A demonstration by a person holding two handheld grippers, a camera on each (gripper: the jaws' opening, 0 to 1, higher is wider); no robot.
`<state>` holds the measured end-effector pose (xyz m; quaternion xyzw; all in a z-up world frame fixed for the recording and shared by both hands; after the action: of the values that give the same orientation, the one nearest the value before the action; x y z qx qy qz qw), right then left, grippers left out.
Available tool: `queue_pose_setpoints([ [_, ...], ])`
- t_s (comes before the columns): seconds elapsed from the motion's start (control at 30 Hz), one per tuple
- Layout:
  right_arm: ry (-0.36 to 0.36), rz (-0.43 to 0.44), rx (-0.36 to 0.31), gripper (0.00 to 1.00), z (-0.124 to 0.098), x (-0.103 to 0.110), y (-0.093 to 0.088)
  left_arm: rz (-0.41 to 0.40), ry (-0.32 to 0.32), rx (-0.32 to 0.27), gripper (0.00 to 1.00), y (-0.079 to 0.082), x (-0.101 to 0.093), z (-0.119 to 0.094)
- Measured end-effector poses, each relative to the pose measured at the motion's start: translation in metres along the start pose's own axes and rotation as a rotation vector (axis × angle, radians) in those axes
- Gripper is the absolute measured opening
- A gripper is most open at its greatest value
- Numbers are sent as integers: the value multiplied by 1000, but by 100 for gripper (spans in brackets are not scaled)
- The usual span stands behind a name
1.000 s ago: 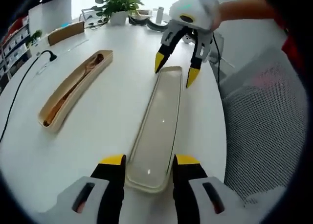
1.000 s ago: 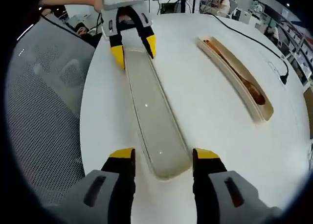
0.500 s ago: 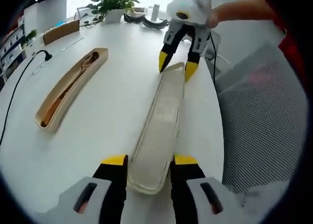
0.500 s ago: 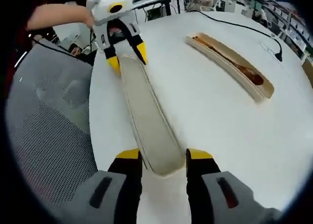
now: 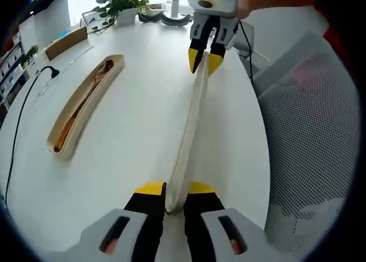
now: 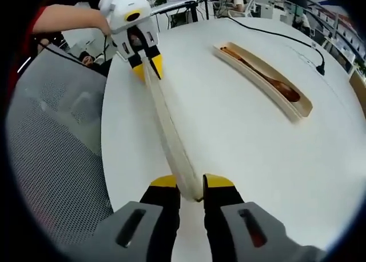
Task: Arrange the utensils inside the cutlery case until each visible utensil rests in its matching compartment.
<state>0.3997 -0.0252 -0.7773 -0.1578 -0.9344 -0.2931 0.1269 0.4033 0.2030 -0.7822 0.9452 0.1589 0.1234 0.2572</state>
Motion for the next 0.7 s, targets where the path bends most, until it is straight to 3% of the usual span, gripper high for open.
queue_pose_setpoints([
  [0.13,7,-19,7,7,1,0,0,10,55,5,13,1,4,1],
  [0.23,83,-3,10,5,1,9,3,112,137,-51,32,9,9,1],
  [0.33,153,-16,28,3,-2,17,5,113,131,-45,36,7,6,1],
  [0.37,154,6,29,3,-5,18,7,122,137,-49,36,7,5,1],
  [0.53,290,74,-47,1,-15,37,23,133,175,-80,41,8,5,-1],
  [0.6,318,86,-73,1,-18,41,28,129,188,-109,49,10,3,-2],
  [0.63,344,91,-72,1,-20,44,30,164,200,-157,54,15,1,-3],
  [0.7,416,194,-71,0,-22,52,33,178,213,-160,60,15,-5,-5],
])
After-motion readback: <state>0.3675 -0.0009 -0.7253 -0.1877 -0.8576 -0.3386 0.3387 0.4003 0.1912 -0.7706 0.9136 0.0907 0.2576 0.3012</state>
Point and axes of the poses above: the point that each gripper's makers call its tool centre point, and the gripper's own axes: z roughly forward along the fingers, x roughly to its left, y roughly out of its top, the point moved 5 cm from there along -z, roughly backward along the fingers, and after that the axes turned 14 degrees about y, right-handed, at the moved point
